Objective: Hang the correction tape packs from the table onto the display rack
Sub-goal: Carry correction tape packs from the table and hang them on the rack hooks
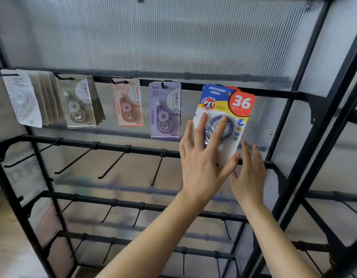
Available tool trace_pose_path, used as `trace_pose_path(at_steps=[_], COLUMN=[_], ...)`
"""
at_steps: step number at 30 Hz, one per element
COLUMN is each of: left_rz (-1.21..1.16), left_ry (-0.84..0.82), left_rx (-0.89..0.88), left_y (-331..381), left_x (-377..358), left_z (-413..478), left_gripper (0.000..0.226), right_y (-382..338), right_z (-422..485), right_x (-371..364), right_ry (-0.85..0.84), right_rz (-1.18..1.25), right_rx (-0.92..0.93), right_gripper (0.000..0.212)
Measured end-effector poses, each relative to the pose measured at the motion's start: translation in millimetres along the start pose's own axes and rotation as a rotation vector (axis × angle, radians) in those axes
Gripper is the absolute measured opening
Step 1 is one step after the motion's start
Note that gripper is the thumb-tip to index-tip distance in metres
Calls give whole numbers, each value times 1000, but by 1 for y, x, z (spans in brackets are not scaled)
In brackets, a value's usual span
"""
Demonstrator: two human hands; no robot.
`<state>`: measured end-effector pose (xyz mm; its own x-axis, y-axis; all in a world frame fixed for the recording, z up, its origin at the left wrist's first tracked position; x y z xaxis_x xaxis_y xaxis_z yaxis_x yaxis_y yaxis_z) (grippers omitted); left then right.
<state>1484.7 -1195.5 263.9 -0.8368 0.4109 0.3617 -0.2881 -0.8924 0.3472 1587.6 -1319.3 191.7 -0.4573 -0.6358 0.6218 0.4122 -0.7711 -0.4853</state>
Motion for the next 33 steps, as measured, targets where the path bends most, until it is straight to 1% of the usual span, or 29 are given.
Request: trace_pose_path(at_steps=[7,10,13,15,18,23,30,33], left_rz=[10,33,42,39,62,134,232,258], left_ry=[-14,-32,-42,-82,-189,-301,-366,-401], left_rx=[23,55,66,86,118,119,167,159], left_y=[4,0,-5,-11,-20,-33,-47,-49], left_x=[-10,-16,-24,-35,-55,-83,-113,-123], left_z=[1,2,5,10,19,34,50,49], left_gripper=[66,66,66,69,74,82,88,90], right_y=[18,18,19,19,19,18,16,18], right_z=[0,1,2,4,5,9,18,23], right_x=[15,24,29,30,32,29,25,26], right_ry=[8,49,53,55,62,61,54,45], right_rz=[-46,-20,-7,-4,21,27,35,48], right_rx=[-24,12,24,35,46,65,72,77], right_gripper=[72,70,68,68,69,69,70,69])
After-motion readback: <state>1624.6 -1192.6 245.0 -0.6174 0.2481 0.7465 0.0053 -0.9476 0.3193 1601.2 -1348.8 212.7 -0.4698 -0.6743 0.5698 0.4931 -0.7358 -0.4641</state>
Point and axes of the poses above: each hand's wrist, its own z-axis towards the middle knuckle, its own x-axis out of the back of the hand, y = z × x, the point moved 9 cm from there along z, towards the middle knuckle, and after that the axes turned 1 degree about z, right-handed, at the moved point
